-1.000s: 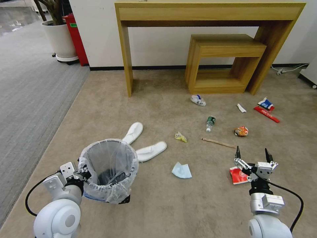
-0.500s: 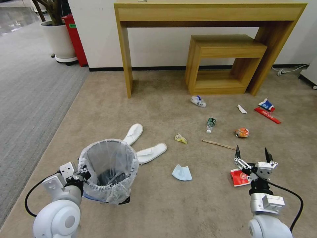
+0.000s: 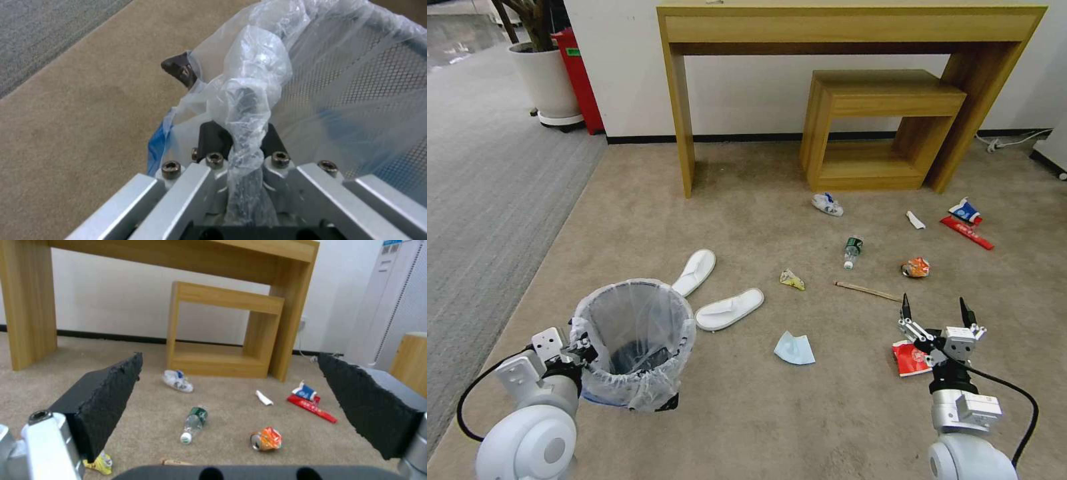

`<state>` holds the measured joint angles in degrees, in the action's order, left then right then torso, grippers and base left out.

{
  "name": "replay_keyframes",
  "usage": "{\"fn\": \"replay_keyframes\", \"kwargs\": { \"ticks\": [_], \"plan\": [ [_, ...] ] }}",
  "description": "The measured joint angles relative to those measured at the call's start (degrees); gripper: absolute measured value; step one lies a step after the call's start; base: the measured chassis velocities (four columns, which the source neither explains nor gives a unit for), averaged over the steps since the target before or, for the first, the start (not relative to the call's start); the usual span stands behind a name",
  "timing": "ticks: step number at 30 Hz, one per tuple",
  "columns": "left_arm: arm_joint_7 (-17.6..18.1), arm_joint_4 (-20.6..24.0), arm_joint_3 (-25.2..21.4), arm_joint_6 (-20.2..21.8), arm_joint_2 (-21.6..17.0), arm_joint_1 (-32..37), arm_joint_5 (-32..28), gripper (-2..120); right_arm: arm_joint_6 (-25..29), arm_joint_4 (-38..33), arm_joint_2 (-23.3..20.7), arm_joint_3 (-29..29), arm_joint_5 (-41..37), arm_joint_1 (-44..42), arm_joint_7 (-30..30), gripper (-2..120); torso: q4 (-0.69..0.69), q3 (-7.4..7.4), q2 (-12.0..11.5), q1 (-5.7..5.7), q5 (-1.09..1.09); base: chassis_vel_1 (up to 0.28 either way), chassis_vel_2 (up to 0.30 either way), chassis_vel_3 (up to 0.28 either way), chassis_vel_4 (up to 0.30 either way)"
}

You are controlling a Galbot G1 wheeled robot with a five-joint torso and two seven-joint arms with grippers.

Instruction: Pick up the trash bin and place the garbage on the floor into it.

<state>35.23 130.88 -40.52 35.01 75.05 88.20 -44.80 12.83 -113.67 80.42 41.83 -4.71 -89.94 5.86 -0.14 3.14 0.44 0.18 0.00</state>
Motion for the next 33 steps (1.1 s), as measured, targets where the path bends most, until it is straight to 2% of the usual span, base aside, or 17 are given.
{"fn": "replay_keyframes", "kwargs": {
  "ticks": [33],
  "plan": [
    [-0.2,-0.4,1.0,-0.4,1.4,-0.1,1.0,3,0.5,0.7,0.0,0.4,0.8,0.0,-0.5,100,0.0,0.0,0.0,0.01,0.0,0.004,0.003,-0.006,-0.002]
  ]
}}
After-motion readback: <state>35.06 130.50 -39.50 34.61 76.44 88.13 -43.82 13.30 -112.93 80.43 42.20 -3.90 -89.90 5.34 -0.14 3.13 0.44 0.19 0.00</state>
